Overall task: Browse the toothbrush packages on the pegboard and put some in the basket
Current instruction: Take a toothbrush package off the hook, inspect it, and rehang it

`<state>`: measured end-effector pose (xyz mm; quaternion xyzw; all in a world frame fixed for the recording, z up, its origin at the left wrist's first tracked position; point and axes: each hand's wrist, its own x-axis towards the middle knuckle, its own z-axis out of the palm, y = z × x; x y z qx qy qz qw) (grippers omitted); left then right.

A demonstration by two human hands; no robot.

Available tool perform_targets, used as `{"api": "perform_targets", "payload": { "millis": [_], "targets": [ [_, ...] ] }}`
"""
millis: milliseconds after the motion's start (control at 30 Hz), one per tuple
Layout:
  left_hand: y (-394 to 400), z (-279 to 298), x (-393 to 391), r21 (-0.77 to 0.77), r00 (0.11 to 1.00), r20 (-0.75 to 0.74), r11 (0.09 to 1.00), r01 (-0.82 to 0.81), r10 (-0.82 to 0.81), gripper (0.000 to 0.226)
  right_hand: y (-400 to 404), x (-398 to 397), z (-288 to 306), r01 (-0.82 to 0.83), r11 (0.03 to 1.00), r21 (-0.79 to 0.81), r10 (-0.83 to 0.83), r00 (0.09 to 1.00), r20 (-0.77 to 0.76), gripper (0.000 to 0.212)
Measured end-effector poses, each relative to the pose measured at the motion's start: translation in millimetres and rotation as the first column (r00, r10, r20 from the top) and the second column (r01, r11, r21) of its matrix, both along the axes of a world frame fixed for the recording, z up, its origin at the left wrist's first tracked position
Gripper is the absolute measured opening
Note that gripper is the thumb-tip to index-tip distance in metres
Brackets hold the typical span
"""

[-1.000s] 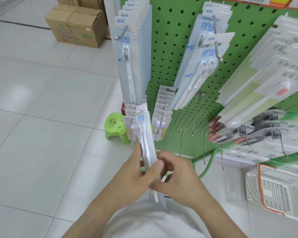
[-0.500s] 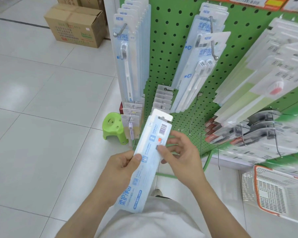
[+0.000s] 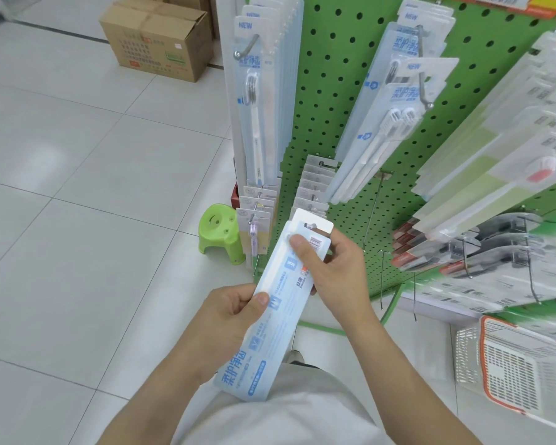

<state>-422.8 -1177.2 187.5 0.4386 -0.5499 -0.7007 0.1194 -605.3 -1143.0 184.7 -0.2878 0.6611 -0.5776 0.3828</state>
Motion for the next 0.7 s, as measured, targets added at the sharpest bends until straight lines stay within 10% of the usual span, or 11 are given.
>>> {"api": "perform_targets", "payload": {
  "millis": [267,467,700],
  "targets": [
    [-1,-4,3,-0.01,0.999,0.034,0.999,0.037,-0.036,0.029,6,2,-9,-0.089,0.995,0.035,0.088,0.995,0.043,0.05],
    [-11,-4,9,-0.127,0.953,0.179,0.955,0.27,-0.245,0.013,9,-4,-12,0.034,0.999,0.038,-0.036,0.998,0.049,0.017],
    [-31,-6,29,-0.129,0.914,0.3,0.938,0.322,-0.273,0.019,14,-18,-24,0.193,0.979,0.058,-0.196,0.979,0.05,0.031]
  ]
}}
